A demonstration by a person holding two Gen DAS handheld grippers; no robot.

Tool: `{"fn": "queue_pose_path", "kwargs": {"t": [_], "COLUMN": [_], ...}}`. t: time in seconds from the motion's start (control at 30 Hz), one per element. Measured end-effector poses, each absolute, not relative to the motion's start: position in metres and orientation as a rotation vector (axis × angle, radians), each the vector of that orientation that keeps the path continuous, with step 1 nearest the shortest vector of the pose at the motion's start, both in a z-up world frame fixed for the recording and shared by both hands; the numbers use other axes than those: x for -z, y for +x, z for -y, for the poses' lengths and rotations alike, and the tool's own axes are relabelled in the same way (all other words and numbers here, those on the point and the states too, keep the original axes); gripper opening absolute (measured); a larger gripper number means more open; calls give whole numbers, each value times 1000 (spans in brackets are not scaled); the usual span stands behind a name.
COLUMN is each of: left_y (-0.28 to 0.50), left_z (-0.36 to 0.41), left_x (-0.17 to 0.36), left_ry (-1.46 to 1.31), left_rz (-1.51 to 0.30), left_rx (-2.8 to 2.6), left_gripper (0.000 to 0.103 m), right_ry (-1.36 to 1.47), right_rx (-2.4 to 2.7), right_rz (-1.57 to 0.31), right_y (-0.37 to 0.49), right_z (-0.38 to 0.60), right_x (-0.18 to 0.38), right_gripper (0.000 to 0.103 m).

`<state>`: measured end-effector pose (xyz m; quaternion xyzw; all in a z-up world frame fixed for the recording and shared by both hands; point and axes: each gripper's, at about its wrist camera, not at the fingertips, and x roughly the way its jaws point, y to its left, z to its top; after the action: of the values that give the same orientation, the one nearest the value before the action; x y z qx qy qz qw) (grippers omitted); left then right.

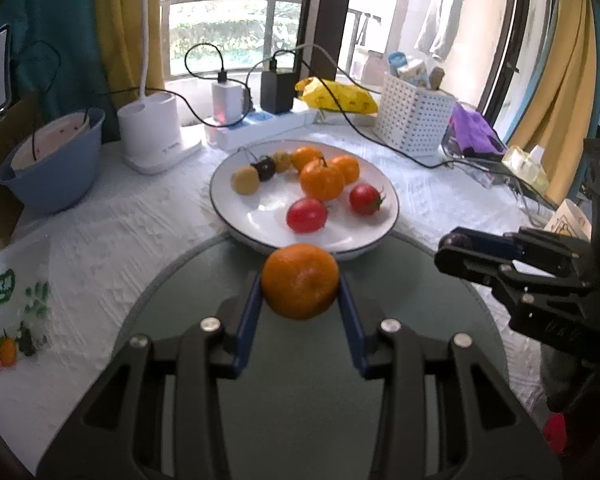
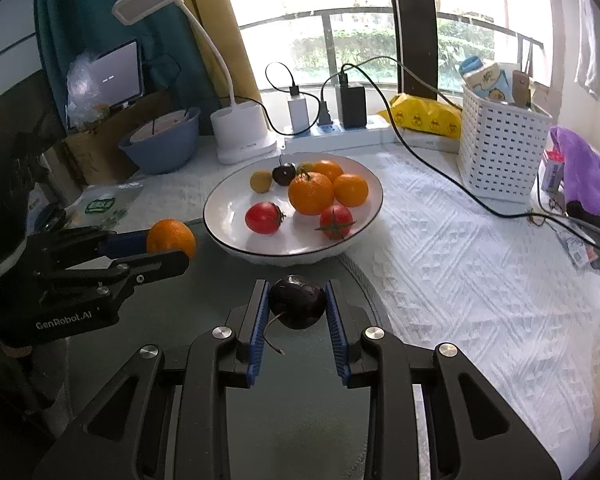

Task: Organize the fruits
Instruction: 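Carry the orange to the plate with the left tool while the right tool carries the plum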

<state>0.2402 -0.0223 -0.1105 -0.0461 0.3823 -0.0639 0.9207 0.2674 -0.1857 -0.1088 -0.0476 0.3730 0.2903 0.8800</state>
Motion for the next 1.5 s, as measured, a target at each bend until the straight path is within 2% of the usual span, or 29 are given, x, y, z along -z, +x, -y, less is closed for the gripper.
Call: {"fn": "queue_pose_path", "kwargs": {"t": [0.6, 1.5], "left_y": [261, 312], "left_z": [6, -2], "left_x": [93, 114], "left_ry": [-117, -127], "left_rz": [-744, -787], "left_rx": [135, 133], "left_gripper": [40, 40], "right_ry": [-109, -118], "right_rx": [-630, -681], "right_rz": [-747, -813], "right_y": [285, 327], "right_z": [171, 147], "right_x": [97, 122], "right_gripper": [30, 30]}}
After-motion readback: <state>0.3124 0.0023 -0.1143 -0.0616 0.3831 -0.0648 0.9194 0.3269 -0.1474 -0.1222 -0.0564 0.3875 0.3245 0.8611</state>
